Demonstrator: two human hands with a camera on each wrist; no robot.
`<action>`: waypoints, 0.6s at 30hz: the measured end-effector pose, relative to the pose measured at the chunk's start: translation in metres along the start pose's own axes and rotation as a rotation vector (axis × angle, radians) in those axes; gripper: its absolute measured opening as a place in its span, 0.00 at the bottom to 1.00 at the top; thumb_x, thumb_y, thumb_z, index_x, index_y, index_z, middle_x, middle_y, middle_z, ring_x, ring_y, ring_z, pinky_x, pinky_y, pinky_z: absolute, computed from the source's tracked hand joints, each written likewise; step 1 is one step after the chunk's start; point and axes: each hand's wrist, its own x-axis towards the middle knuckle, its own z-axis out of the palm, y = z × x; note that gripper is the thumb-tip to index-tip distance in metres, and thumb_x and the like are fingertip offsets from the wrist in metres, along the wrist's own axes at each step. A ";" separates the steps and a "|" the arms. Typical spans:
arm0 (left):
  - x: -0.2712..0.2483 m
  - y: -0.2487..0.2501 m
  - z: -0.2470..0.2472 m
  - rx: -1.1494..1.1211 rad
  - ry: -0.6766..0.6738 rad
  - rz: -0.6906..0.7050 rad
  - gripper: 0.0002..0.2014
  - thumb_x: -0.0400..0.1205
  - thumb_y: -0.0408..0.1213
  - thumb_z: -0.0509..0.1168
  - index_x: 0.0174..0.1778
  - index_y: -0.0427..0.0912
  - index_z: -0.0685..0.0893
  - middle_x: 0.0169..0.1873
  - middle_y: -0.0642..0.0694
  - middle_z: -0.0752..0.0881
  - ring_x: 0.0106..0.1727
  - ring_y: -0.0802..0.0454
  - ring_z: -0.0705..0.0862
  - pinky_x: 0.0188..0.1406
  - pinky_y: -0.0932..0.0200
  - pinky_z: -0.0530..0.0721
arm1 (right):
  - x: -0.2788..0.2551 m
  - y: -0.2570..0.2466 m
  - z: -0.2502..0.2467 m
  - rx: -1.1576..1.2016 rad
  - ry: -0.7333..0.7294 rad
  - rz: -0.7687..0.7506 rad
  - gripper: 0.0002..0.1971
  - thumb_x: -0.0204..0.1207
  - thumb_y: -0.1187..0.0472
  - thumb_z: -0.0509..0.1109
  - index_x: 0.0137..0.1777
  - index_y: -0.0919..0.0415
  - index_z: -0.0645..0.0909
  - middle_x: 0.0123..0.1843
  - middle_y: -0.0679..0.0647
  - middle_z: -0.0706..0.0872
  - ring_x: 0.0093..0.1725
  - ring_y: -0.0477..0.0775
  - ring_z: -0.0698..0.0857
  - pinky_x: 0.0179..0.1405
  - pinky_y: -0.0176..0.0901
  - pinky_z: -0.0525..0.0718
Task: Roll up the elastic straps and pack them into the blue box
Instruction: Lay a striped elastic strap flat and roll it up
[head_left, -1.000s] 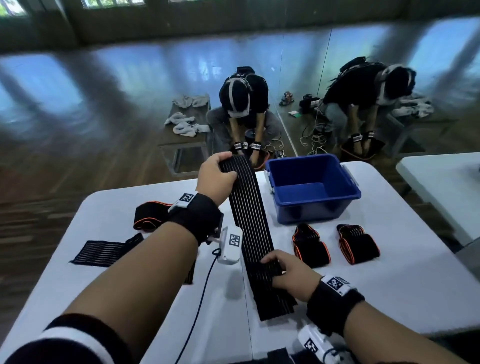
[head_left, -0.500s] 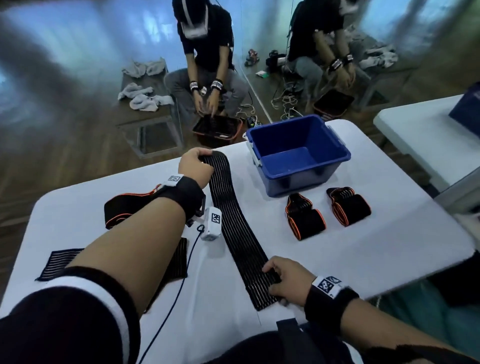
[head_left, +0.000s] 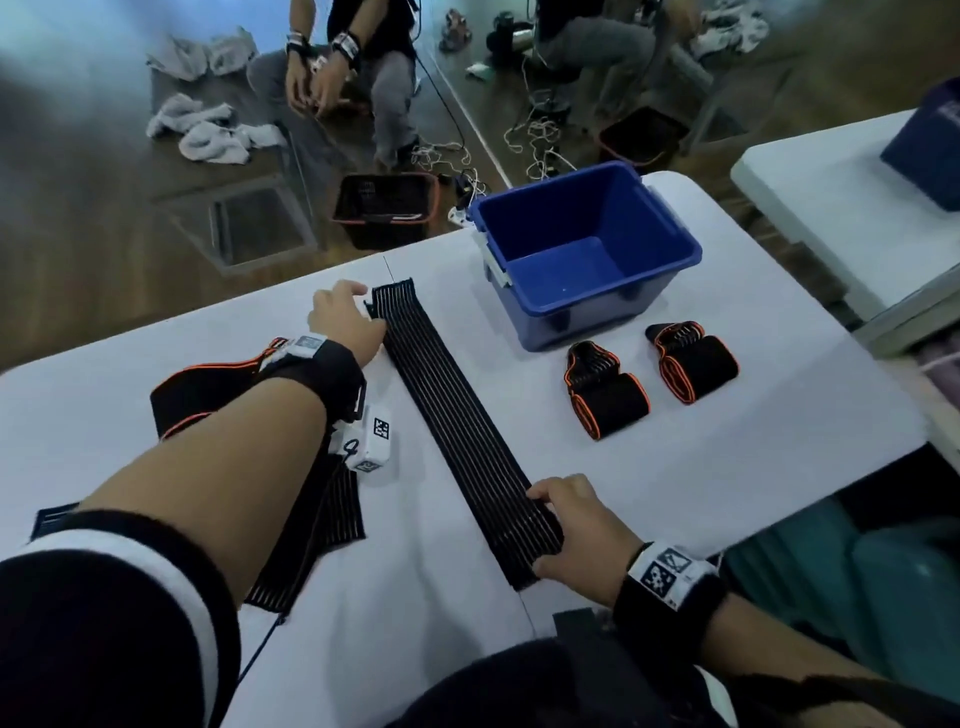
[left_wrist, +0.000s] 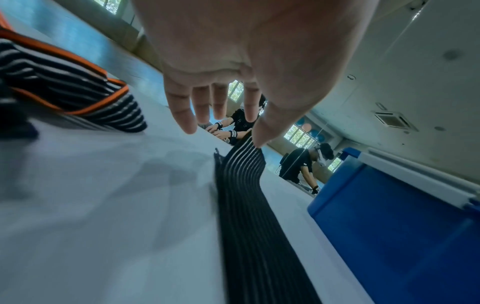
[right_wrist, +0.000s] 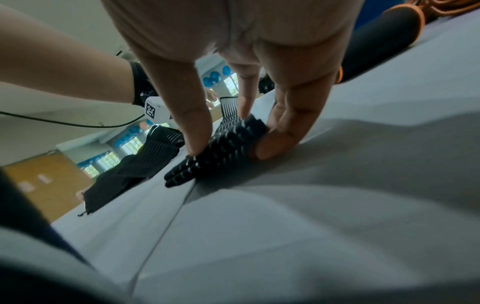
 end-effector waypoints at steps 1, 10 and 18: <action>-0.009 -0.005 0.000 0.002 -0.004 0.012 0.23 0.78 0.41 0.71 0.70 0.48 0.78 0.71 0.36 0.75 0.66 0.35 0.82 0.68 0.43 0.81 | -0.001 0.000 -0.001 -0.018 -0.005 -0.019 0.36 0.68 0.59 0.79 0.73 0.44 0.66 0.69 0.46 0.62 0.64 0.49 0.78 0.65 0.42 0.83; -0.180 -0.025 0.023 -0.044 -0.343 0.365 0.10 0.79 0.43 0.74 0.53 0.50 0.82 0.45 0.56 0.81 0.42 0.62 0.80 0.44 0.67 0.76 | -0.001 0.018 0.000 -0.251 -0.085 -0.279 0.39 0.68 0.77 0.67 0.78 0.53 0.64 0.78 0.51 0.55 0.52 0.53 0.81 0.41 0.32 0.77; -0.276 -0.046 0.067 0.010 -0.399 0.408 0.30 0.70 0.60 0.75 0.65 0.47 0.85 0.61 0.51 0.84 0.61 0.53 0.82 0.67 0.57 0.80 | -0.002 0.036 0.002 -0.324 0.011 -0.604 0.27 0.65 0.76 0.70 0.67 0.64 0.77 0.63 0.57 0.80 0.56 0.59 0.83 0.61 0.48 0.84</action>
